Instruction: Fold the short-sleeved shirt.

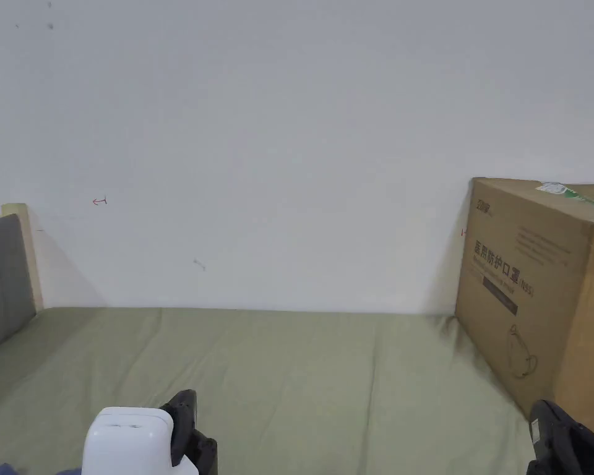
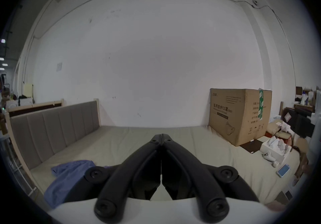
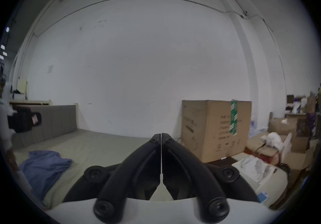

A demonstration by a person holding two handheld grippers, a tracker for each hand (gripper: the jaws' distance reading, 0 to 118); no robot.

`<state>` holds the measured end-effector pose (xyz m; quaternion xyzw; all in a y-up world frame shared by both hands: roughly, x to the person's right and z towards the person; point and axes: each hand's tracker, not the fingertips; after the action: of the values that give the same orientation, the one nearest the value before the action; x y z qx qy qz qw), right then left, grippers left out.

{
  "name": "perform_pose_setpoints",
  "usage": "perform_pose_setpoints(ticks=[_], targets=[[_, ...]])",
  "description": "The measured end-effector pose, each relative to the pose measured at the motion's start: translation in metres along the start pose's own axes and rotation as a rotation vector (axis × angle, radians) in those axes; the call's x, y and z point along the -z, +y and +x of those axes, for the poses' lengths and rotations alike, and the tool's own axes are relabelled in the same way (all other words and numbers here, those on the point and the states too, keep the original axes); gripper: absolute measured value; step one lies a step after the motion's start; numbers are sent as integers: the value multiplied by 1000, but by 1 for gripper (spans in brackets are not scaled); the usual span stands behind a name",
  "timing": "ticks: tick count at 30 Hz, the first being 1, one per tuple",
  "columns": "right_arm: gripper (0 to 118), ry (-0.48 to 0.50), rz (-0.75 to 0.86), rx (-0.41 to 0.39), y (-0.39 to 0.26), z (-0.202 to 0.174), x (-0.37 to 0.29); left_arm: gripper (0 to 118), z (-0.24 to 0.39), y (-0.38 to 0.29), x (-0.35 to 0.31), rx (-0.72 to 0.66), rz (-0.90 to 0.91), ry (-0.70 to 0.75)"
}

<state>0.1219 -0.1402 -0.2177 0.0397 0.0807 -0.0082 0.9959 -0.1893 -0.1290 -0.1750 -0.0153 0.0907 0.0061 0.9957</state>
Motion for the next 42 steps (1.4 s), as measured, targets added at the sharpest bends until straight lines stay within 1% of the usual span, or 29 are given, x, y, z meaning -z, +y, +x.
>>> perform_pose_setpoints(ticks=[1, 3, 5, 6, 8, 9, 10, 12, 14, 16, 19, 21, 24, 27, 29, 31, 33, 35, 37, 39, 41, 42], targets=[[0, 11, -20, 10, 2, 2, 2, 0, -2, -1, 3, -11, -9, -27], [0, -25, -17, -11, 0, 4, 2, 0, 0, -5, 7, 3, -16, -10], [0, -19, -4, -28, 1, 5, -1, 0, 0, -5, 5, 4, -18, -17], [0, -28, -1, -50, 1, 3, 0, 0, -2, -5, 6, -1, -24, -19], [0, -21, -11, -56, -2, 2, 2, 0, -9, -4, 4, -29, -49, -17], [0, -5, -22, -47, -1, -2, 5, 0, -15, -5, 2, -36, -60, 3], [0, 1, -30, -41, -2, -6, 8, 0, -22, -7, -2, -25, -64, 56], [0, 31, -51, -17, -9, -23, 16, 0, -42, -7, -16, 23, -40, 144], [0, 118, -78, 9, -14, -55, 25, 0, -74, -6, -34, 46, -39, 222], [0, 229, -105, 15, -19, -90, 28, 0, -106, -5, -54, 51, -51, 316], [0, 436, -138, 14, -23, -148, 28, 0, -154, -9, -92, 36, -53, 490], [0, 552, -173, 44, -27, -179, 30, 0, -177, -12, -116, 22, -50, 574], [0, 605, -204, 65, -28, -205, 30, 0, -195, -18, -133, 12, -66, 628], [0, 628, -204, 59, -26, -212, 31, 0, -198, -24, -138, 24, -85, 636], [0, 632, -206, 50, -24, -210, 33, 0, -196, -23, -132, 28, -89, 622], [0, 618, -222, 44, -21, -204, 35, 0, -196, -20, -124, 24, -84, 584], [0, 596, -264, 71, -18, -192, 39, 0, -203, -9, -101, 2, -81, 512], [0, 577, -292, 100, -19, -181, 43, 0, -220, -3, -67, -22, -176, 418], [0, 552, -319, 111, -21, -171, 48, 0, -244, -7, -20, -66, -309, 344], [0, 516, -358, 110, -27, -164, 55, 0, -270, -27, 33, -132, -451, 265], [0, 491, -393, 100, -36, -158, 63, 0, -296, -54, 81, -226, -558, 241], [0, 481, -412, 96, -40, -155, 67, 7, -309, -69, 103, -273, -607, 234]])
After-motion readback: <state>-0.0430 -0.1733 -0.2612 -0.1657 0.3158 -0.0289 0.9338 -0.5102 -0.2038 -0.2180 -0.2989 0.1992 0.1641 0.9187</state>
